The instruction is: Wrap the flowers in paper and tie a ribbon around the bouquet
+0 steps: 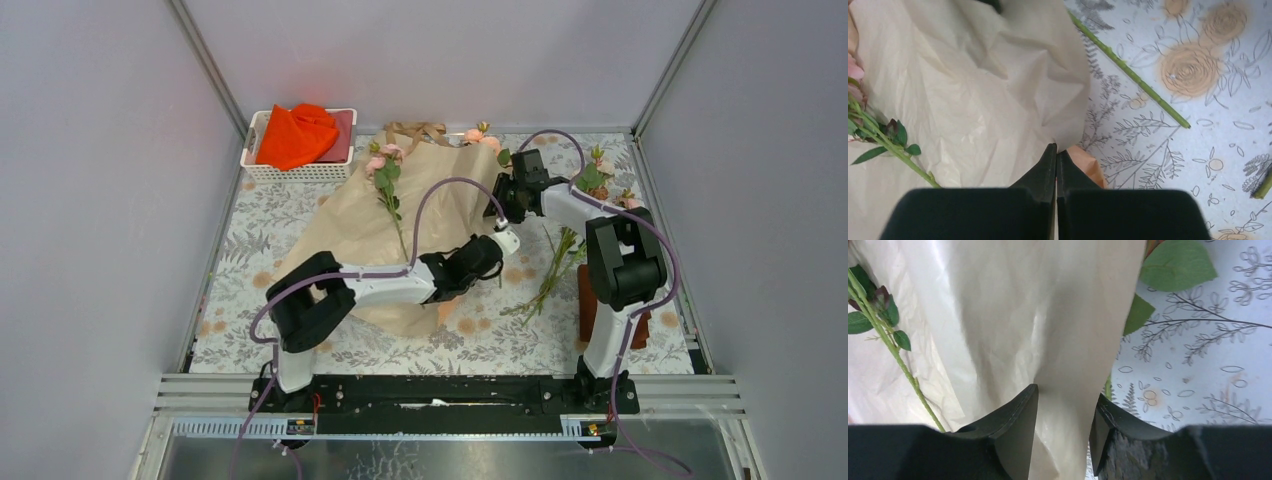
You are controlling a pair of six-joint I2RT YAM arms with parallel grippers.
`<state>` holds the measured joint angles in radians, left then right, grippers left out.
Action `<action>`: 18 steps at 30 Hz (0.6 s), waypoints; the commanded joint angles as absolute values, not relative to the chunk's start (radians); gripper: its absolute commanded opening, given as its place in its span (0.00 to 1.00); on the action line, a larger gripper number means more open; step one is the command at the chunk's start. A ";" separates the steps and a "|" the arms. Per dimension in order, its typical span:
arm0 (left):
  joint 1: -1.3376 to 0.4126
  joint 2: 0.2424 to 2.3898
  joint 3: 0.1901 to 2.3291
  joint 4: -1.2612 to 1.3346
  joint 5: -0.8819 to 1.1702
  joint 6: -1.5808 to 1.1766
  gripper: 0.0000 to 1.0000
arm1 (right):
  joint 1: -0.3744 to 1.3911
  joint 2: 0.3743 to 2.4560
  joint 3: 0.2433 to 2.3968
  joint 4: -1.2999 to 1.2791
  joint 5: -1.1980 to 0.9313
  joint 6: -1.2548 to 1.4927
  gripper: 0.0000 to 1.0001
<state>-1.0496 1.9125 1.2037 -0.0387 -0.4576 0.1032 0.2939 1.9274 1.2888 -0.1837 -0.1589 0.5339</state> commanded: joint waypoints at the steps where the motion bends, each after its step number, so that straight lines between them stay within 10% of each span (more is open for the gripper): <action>1: -0.978 1.812 1.187 -0.022 -0.408 0.016 0.00 | 0.267 1.797 1.341 -0.283 -0.075 0.440 0.48; 9: -0.823 1.710 1.156 -0.053 -0.281 -0.142 0.00 | 0.183 1.529 1.152 -0.228 -0.046 0.399 0.58; 18: -0.787 1.682 1.129 -0.045 -0.240 -0.150 0.00 | 0.227 1.739 1.103 -0.092 -0.129 0.497 0.59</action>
<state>-0.7929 1.7012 1.1397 -0.0471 -0.2680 -0.1242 0.1818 1.6104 1.1057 -0.1707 -0.0734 0.4488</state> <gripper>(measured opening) 0.007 0.596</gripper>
